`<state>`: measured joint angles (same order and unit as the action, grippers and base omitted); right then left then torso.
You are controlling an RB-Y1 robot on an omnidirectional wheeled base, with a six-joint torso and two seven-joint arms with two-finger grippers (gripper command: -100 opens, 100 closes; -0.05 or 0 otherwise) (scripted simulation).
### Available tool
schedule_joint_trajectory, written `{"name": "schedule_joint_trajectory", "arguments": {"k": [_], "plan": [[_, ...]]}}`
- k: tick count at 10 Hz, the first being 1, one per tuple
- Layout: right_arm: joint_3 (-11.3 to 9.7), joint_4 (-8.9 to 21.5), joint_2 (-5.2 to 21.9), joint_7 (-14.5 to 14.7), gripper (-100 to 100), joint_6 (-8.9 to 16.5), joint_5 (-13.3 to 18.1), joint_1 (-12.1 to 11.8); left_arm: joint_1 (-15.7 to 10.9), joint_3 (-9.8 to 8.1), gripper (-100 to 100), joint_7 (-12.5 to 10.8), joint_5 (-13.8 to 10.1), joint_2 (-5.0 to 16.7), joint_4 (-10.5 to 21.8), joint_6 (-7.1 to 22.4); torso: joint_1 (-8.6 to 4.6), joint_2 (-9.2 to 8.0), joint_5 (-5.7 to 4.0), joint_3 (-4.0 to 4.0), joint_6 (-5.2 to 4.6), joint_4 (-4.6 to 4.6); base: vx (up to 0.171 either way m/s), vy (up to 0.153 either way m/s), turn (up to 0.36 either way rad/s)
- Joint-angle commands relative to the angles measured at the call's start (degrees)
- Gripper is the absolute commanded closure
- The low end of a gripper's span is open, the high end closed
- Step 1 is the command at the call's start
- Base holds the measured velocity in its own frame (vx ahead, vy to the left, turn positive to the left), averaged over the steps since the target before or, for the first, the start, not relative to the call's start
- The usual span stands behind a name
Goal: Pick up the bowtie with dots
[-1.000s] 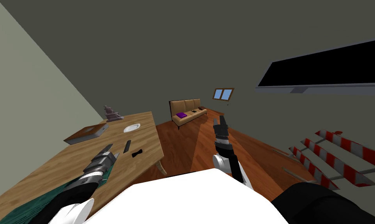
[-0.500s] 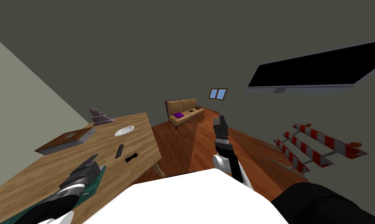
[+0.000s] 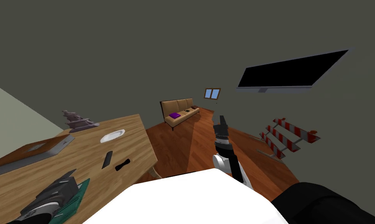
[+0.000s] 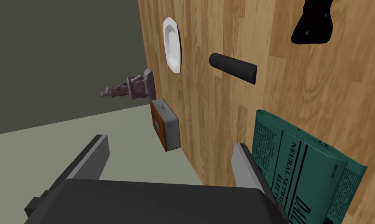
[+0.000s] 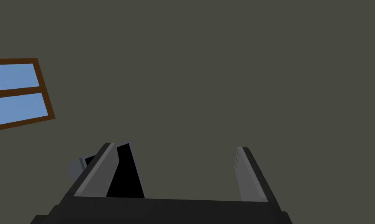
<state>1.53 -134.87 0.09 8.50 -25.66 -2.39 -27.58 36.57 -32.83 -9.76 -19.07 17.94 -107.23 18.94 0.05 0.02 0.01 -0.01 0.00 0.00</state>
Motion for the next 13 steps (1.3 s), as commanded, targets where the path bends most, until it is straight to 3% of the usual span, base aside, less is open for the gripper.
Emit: {"name": "schedule_joint_trajectory", "arguments": {"k": [1, 2, 3, 4, 6, 7, 8, 9, 10, 11, 12, 13], "plan": [[0.0, 0.0, 0.0, 0.0, 0, 0.0, 0.0, 0.0, -0.36, -0.97, -100, -0.01, -0.44, 0.49, 2.24, 1.19, 0.0, 0.0, 0.0, 0.0, 0.0, 0.0, 0.004, 0.007, -0.091], [0.01, 0.0, 0.0, 0.0, 0, 0.0, 0.0, -0.01, -0.49, -3.17, -100, -0.06, -0.98, 0.62, 4.19, 3.55, 0.02, 0.01, 0.01, -0.01, 0.04, 0.0, 0.006, 0.001, -0.181], [0.0, 0.0, 0.0, 0.0, 0, 0.0, 0.0, 0.0, -0.49, -3.17, -100, -0.06, -0.98, 0.62, 4.19, 4.18, 0.02, 0.02, 0.01, -0.01, 0.0, 0.0, 0.007, 0.005, -0.114], [0.01, 0.0, 0.0, 0.0, 0, 0.0, 0.0, -0.01, -0.69, -5.34, -100, -0.08, -1.44, 0.67, 6.11, 5.99, 0.01, 0.01, 0.0, -0.01, 0.04, 0.0, 0.01, 0.004, -0.207], [0.01, 0.0, 0.0, 0.0, 0, 0.0, 0.0, -0.01, -0.69, -5.34, -100, -0.08, -1.44, 0.67, 6.11, 7.16, 0.02, 0.03, 0.0, -0.02, 0.04, 0.01, 0.006, 0.007, -0.052], [0.01, 0.0, 0.0, 0.0, 0, 0.0, 0.0, -0.01, -0.96, -7.46, -100, -0.07, -1.81, 0.65, 8.01, 9.42, 0.0, 0.02, 0.0, -0.01, 0.05, 0.0, 0.01, 0.0, -0.202], [0.0, 0.0, 0.0, 0.0, 0, 0.0, 0.0, 0.0, -0.96, -7.46, -100, -0.07, -1.81, 0.65, 8.01, 10.12, 0.0, 0.04, 0.0, -0.02, 0.0, 0.01, 0.01, 0.009, -0.131], [0.01, 0.0, 0.0, 0.0, 0, 0.0, 0.0, -0.01, -1.32, -9.53, -100, -0.04, -2.09, 0.57, 9.87, 11.98, 0.01, 0.04, 0.01, -0.02, 0.04, 0.01, 0.017, 0.012, -0.195], [0.0, 0.0, 0.0, 0.0, 0, 0.0, 0.0, -0.01, -1.32, -9.53, -100, -0.04, -2.09, 0.57, 9.87, 13.03, 0.03, 0.06, 0.0, -0.03, 0.01, 0.01, 0.015, 0.013, -0.119], [0.01, 0.0, 0.0, 0.0, 0, 0.0, 0.0, -0.01, -1.76, -11.54, -100, 0.02, -2.29, 0.43, 11.69, 15.02, 0.04, 0.06, 0.01, -0.04, 0.04, 0.01, 0.017, 0.01, -0.191], [0.01, 0.0, 0.0, 0.0, 0, 0.0, 0.0, -0.01, -1.76, -11.54, -100, 0.02, -2.29, 0.43, 11.69, 15.9, 0.03, 0.06, 0.0, -0.04, 0.02, 0.01, 0.017, 0.013, -0.114], [0.01, 0.0, 0.0, 0.0, 0, 0.0, 0.0, -0.01, -2.28, -13.5, -100, 0.11, -2.4, 0.24, 13.46, 18.37, 0.04, 0.07, 0.01, -0.04, 0.05, 0.01, 0.025, 0.014, -0.22]]}}
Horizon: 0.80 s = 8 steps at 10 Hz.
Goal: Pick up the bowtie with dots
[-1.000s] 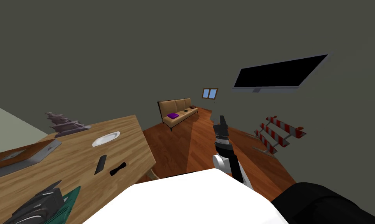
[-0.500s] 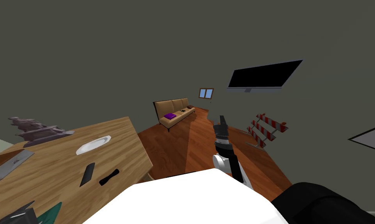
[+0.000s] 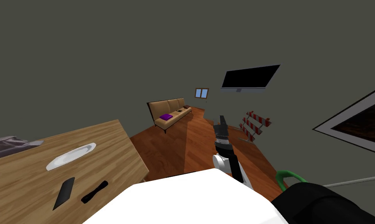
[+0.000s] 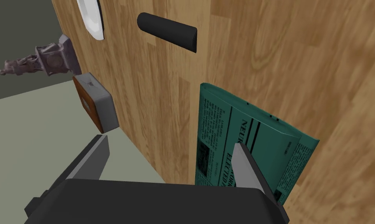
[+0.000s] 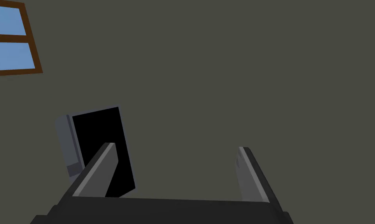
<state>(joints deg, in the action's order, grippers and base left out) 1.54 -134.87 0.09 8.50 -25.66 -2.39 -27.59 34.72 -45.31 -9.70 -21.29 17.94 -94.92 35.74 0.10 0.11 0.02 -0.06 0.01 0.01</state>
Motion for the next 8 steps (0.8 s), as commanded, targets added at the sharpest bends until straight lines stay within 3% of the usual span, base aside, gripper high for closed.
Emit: {"name": "schedule_joint_trajectory", "arguments": {"k": [1, 2, 3, 5, 6, 7, 8], "plan": [[0.0, 0.0, 0.0, 0.0, 0, 0.0, 0.0, 0.0, -0.44, -1.02, -100, 0.05, -0.18, 0.25, 1.16, 1.92, 0.0, 0.0, 0.0, 0.0, 0.0, 0.0, 0.023, 0.021, -0.115], [0.01, 0.0, 0.0, 0.0, 0, 0.0, 0.0, -0.01, -1.02, -2.9, -100, 0.16, -0.2, 0.02, 2.87, 3.95, 0.02, 0.01, 0.0, -0.01, 0.04, 0.0, 0.024, 0.017, -0.214], [0.0, 0.0, 0.0, 0.0, 0, 0.0, 0.0, 0.0, -1.02, -2.9, -100, 0.16, -0.2, 0.02, 2.87, 4.67, 0.01, 0.01, 0.0, -0.01, 0.0, 0.0, 0.018, 0.02, -0.096], [0.0, 0.0, 0.0, 0.0, 0, 0.0, 0.0, 0.0, -2.39, -6.43, -100, 0.46, 0.0, -0.51, 6.15, 8.73, 0.02, 0.0, 0.0, 0.0, 0.0, 0.0, 0.03, 0.029, -0.265], [0.0, 0.0, 0.0, 0.0, 0, 0.0, 0.0, 0.0, -2.39, -6.43, -100, 0.46, 0.0, -0.51, 6.15, 9.94, 0.09, 0.07, 0.02, -0.04, -0.01, 0.01, 0.036, 0.04, -0.088], [0.01, 0.0, 0.0, 0.0, 0, 0.0, 0.0, -0.01, -3.15, -8.07, -100, 0.64, 0.22, -0.78, 7.69, 11.92, 0.08, 0.07, 0.02, -0.04, 0.06, 0.02, 0.036, 0.023, -0.152], [0.0, 0.0, 0.0, 0.0, 0, 0.0, 0.0, -0.01, -3.15, -8.07, -100, 0.64, 0.22, -0.78, 7.69, 12.44, 0.02, 0.07, 0.01, -0.04, 0.02, 0.02, 0.027, 0.018, -0.104]]}}
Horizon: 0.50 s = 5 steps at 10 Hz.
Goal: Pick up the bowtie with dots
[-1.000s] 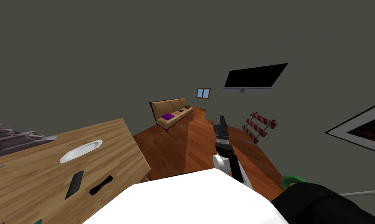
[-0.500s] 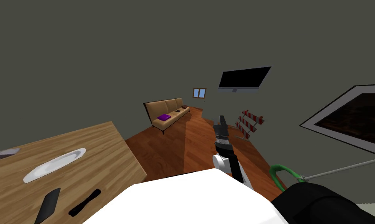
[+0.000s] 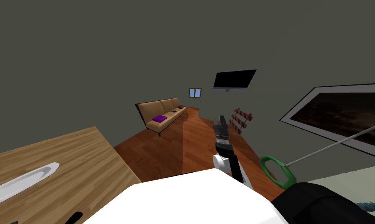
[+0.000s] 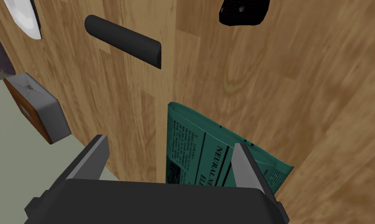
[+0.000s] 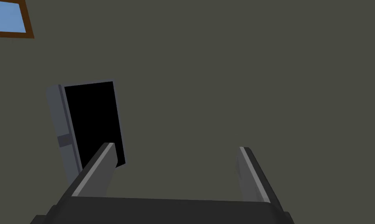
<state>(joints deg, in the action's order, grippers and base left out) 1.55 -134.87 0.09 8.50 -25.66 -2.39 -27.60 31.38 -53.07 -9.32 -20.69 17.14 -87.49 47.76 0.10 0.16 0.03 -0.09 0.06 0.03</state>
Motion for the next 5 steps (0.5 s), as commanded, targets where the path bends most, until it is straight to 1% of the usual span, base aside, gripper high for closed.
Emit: {"name": "schedule_joint_trajectory", "arguments": {"k": [1, 2, 3, 4, 5], "plan": [[0.0, 0.0, 0.0, 0.0, 0, 0.0, 0.0, 0.0, -0.6, -1.85, -100, 0.46, -0.11, -0.28, 1.72, 2.82, 0.0, 0.0, 0.0, 0.0, 0.0, 0.0, 0.031, 0.022, -0.167], [0.0, 0.0, 0.0, 0.0, 0, 0.0, 0.0, 0.0, -1.42, -3.3, -100, 0.66, 0.22, -0.6, 3.12, 4.18, 0.01, 0.01, 0.0, 0.0, -0.02, 0.0, 0.039, 0.037, -0.243], [0.0, 0.0, 0.0, 0.0, 0, 0.0, 0.0, 0.0, -1.42, -3.3, -100, 0.66, 0.22, -0.6, 3.12, 5.1, 0.04, 0.03, 0.01, -0.01, -0.02, 0.0, 0.029, 0.038, -0.117], [0.0, 0.0, 0.0, 0.0, 0, 0.0, 0.0, 0.0, -2.25, -4.64, -100, 0.88, 0.6, -0.95, 4.43, 7.25, 0.06, 0.01, 0.01, -0.01, 0.0, 0.0, 0.028, 0.032, -0.163], [0.0, 0.0, 0.0, 0.0, 0, 0.0, 0.0, 0.0, -2.25, -4.64, -100, 0.88, 0.6, -0.95, 4.43, 7.25, 0.05, 0.0, 0.01, 0.0, -0.01, 0.0, 0.022, 0.028, -0.097]]}}
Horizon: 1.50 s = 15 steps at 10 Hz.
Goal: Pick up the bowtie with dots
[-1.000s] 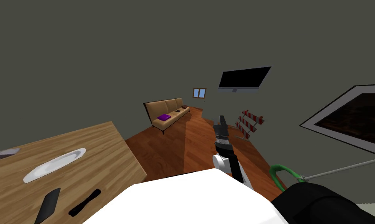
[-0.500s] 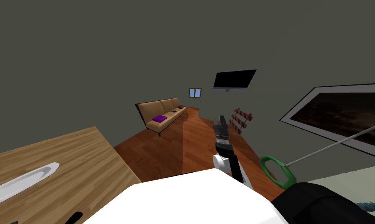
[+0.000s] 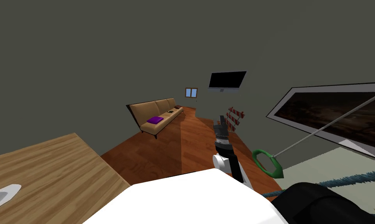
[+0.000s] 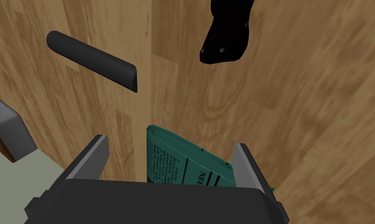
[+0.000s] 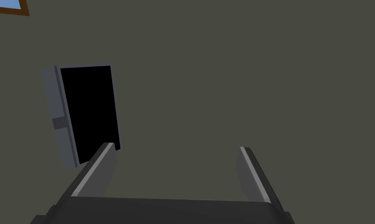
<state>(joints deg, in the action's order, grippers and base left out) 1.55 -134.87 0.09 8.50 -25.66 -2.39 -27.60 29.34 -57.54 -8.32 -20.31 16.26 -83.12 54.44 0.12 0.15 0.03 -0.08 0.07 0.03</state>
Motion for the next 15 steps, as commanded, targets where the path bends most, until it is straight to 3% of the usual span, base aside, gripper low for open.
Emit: {"name": "schedule_joint_trajectory", "arguments": {"k": [1, 3, 4, 9, 10, 11, 12, 15], "plan": [[0.0, 0.0, 0.0, 0.0, 0, 0.0, 0.0, 0.0, -1.05, -1.41, -100, 0.11, 0.62, -0.45, 1.29, 2.59, 0.0, 0.0, 0.0, 0.0, 0.0, 0.0, 0.027, 0.025, -0.16], [0.0, 0.0, 0.0, 0.0, 0, 0.0, 0.0, 0.0, -2.66, -3.56, -100, 0.54, 1.48, -1.23, 3.42, 5.83, 0.04, 0.06, 0.01, -0.03, -0.04, 0.01, 0.045, 0.05, -0.228], [0.0, 0.0, 0.0, 0.0, 0, 0.0, 0.0, 0.0, -2.66, -3.56, -100, 0.54, 1.48, -1.23, 3.42, 6.15, 0.1, 0.1, 0.02, -0.05, -0.02, 0.02, 0.031, 0.04, -0.046], [0.0, 0.0, 0.0, 0.0, 0, 0.0, 0.0, 0.0, -5.88, -7.11, -100, 1.44, 3.41, -3.3, 7.02, 12.26, 0.03, 0.04, 0.01, -0.03, 0.01, 0.01, 0.029, 0.038, -0.138], [0.0, 0.0, 0.0, 0.0, 0, 0.0, 0.0, 0.0, -5.38, -6.63, -100, 1.14, 3.31, -3.41, 5.88, 11.63, 0.0, 0.04, 0.0, -0.03, 0.0, 0.01, 0.013, 0.018, -0.027], [0.0, 0.0, 0.0, 0.0, 0, 0.0, 0.0, -0.01, -5.43, -6.69, 0, 1.13, 3.37, -3.53, 5.79, 12.0, -0.06, -0.01, -0.01, 0.0, 0.03, 0.01, 0.0, 0.0, 0.0], [0.0, 0.0, 0.0, 0.0, 0, 0.0, 0.0, 0.0, -5.92, -5.73, -100, 0.89, 3.73, -3.71, 7.41, 10.05, -0.12, -0.05, -0.03, 0.02, 0.03, 0.0, -0.002, 0.023, 0.044], [0.0, 0.0, 0.0, 0.0, 0, 0.0, 0.0, 0.0, -6.54, -4.55, -100, 0.59, 4.19, -3.95, 9.43, 7.67, 0.0, -0.09, 0.0, 0.05, 0.03, -0.02, -0.005, 0.038, 0.032]]}}
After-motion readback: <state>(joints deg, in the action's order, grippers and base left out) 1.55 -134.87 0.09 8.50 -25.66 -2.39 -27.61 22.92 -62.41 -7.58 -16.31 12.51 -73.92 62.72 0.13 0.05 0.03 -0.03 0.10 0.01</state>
